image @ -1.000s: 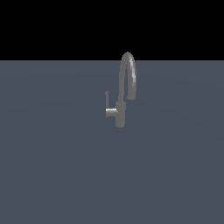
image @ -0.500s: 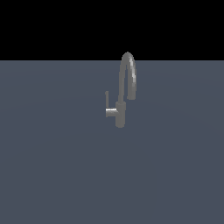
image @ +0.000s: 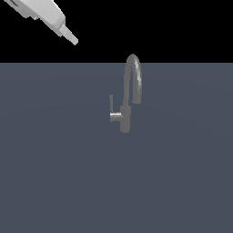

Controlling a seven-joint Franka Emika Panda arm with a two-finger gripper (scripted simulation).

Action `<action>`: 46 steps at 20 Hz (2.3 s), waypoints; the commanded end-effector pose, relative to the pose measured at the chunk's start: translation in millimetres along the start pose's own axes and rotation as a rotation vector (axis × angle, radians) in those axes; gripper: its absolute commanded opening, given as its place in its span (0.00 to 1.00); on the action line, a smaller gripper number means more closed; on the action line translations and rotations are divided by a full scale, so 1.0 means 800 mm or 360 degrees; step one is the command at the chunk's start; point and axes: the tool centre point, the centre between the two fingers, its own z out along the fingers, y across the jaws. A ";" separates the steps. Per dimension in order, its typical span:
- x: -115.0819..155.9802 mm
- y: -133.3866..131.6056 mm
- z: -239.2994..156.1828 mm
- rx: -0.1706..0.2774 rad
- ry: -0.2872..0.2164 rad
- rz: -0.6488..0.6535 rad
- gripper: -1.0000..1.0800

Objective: Turn on the faucet by rotating a designated handle.

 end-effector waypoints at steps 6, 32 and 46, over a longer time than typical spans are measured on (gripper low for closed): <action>-0.043 -0.006 0.138 -0.0171 -0.0007 0.0170 0.00; -0.077 0.039 0.248 -0.0330 -0.0032 0.0327 0.00; -0.084 0.076 0.237 -0.0318 -0.0032 0.0322 0.00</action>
